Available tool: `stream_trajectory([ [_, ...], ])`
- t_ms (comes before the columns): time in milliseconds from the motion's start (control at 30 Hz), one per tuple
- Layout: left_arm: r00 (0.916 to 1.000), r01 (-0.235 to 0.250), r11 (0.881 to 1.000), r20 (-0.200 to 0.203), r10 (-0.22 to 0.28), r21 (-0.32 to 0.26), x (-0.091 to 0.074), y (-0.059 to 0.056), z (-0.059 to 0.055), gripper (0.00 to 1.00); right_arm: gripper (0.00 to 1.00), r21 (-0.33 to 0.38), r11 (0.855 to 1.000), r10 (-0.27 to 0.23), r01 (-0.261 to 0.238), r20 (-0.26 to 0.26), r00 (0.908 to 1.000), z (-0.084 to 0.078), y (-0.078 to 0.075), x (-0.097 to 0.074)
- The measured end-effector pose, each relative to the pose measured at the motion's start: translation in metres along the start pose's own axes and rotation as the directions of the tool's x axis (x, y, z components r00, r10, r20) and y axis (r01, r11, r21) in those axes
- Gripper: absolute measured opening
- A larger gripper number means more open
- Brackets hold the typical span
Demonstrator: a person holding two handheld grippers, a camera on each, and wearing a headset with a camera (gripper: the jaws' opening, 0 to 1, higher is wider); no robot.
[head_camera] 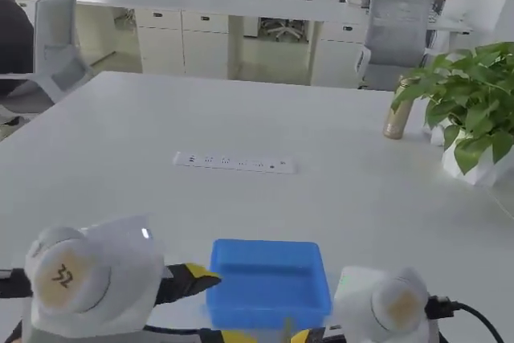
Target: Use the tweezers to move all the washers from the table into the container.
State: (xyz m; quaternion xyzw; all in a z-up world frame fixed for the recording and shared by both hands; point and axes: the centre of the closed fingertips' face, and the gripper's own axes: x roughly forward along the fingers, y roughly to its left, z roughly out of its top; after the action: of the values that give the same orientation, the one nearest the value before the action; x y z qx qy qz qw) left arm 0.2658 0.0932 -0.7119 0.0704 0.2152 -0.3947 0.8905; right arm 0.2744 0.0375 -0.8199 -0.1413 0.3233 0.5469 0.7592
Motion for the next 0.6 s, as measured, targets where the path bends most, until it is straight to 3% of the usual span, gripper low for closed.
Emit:
stream_trajectory([
  [33,0.9994,-0.017,0.999,0.031,0.018,-0.028,-0.005,-0.001,0.001,0.55,0.02,0.011,1.0,0.0,0.0,0.016,0.9999,0.002,0.002,-0.001],
  [167,0.9956,-0.063,0.996,0.066,0.067,-0.068,-0.017,-0.004,-0.007,0.64,0.02,0.073,0.997,-0.005,0.0,0.066,0.9978,0.008,-0.001,-0.008],
  [300,0.9877,-0.101,0.984,0.104,0.117,-0.149,-0.024,-0.003,-0.01,0.74,0.03,0.085,0.996,-0.013,0.007,0.07,0.9974,0.011,-0.001,-0.016],
  [400,0.977,-0.132,0.971,0.139,0.161,-0.197,-0.029,0.0,-0.013,0.8,0.03,0.082,0.996,-0.022,0.016,0.07,0.9973,0.014,-0.001,-0.022],
  [567,0.9659,-0.186,0.961,0.142,0.217,-0.205,-0.031,0.005,-0.021,0.91,0.03,0.086,0.996,-0.036,0.03,0.076,0.9965,0.022,-0.003,-0.032],
  [600,0.9591,-0.21,0.957,0.148,0.241,-0.198,-0.032,0.007,-0.021,0.93,0.03,0.084,0.996,-0.041,0.034,0.076,0.9963,0.024,-0.004,-0.035],
])
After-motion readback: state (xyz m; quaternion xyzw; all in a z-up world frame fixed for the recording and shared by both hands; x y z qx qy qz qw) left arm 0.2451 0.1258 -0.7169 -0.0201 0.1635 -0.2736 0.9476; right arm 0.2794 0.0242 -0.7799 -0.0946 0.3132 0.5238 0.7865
